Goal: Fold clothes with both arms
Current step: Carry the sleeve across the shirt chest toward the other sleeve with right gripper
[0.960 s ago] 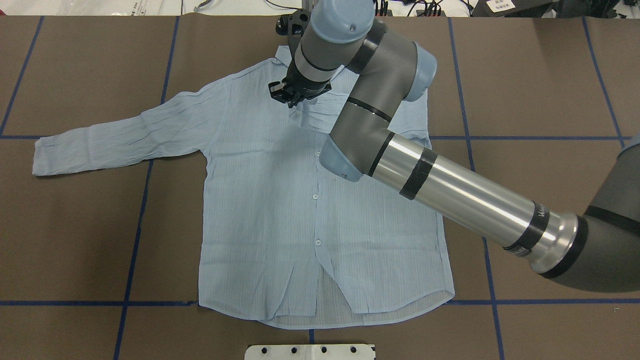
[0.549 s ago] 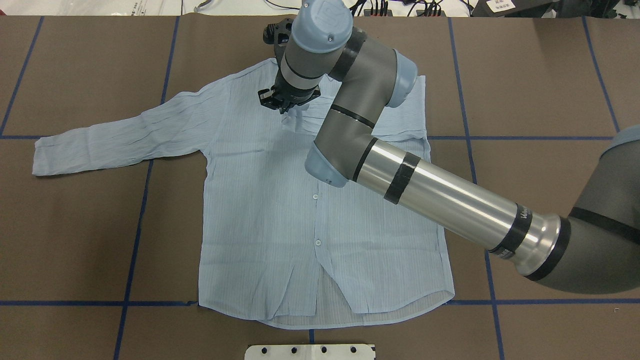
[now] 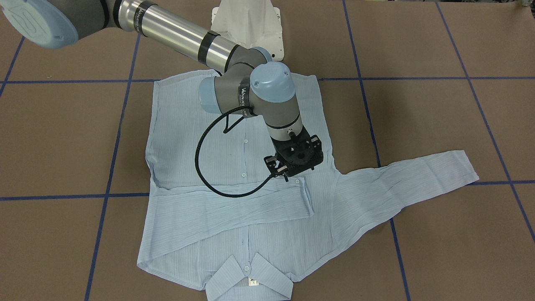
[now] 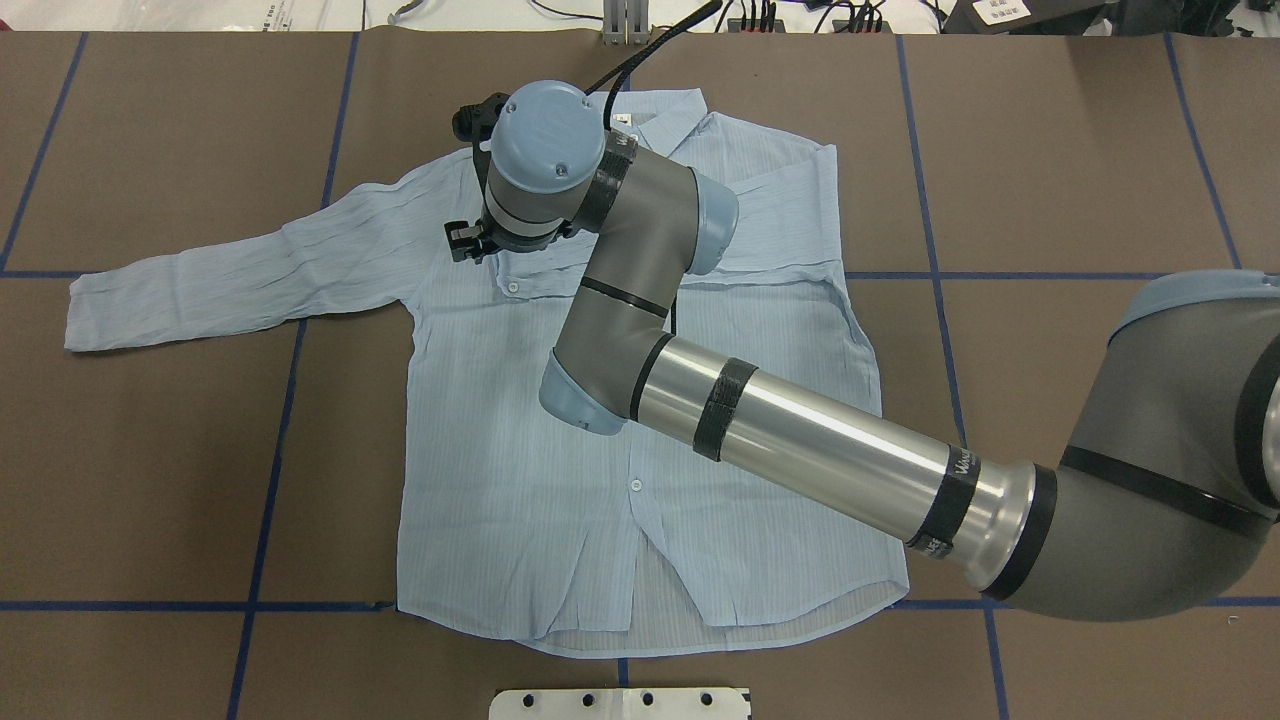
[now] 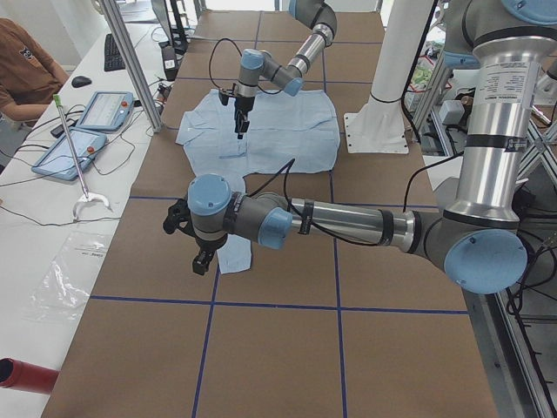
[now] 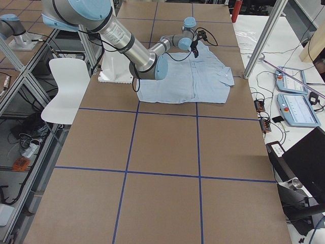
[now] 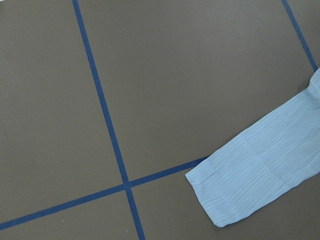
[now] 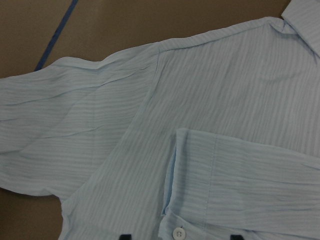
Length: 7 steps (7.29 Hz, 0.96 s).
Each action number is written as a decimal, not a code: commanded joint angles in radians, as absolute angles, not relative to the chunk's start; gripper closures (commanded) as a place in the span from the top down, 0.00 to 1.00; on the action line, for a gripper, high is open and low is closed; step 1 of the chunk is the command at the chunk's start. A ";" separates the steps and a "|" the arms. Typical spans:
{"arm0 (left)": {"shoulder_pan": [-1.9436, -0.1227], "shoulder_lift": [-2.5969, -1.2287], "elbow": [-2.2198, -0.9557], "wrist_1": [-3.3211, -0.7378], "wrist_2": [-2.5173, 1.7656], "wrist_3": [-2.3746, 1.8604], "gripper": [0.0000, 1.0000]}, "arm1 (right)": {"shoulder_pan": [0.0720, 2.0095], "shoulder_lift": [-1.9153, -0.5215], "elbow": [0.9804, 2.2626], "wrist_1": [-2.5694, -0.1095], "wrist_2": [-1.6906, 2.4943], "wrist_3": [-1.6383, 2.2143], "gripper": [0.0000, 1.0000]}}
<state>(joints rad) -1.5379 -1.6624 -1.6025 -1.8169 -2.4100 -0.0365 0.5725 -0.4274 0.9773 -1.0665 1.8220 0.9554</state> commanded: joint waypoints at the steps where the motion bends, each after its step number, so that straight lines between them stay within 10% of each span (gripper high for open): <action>1: -1.447 -1.625 -1.597 -2.014 -2.291 -0.305 1.00 | 0.574 -0.431 1.015 -1.110 1.822 1.043 1.00; 7: -1.088 -1.572 -1.375 -2.557 -1.967 -0.879 0.94 | 0.742 -0.656 1.447 -1.555 1.996 0.904 1.00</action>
<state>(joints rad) -1.1325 -1.5653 -1.3951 -2.5391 -2.0184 -0.8311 0.7058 -0.5824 1.3526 -1.4899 1.9738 0.9837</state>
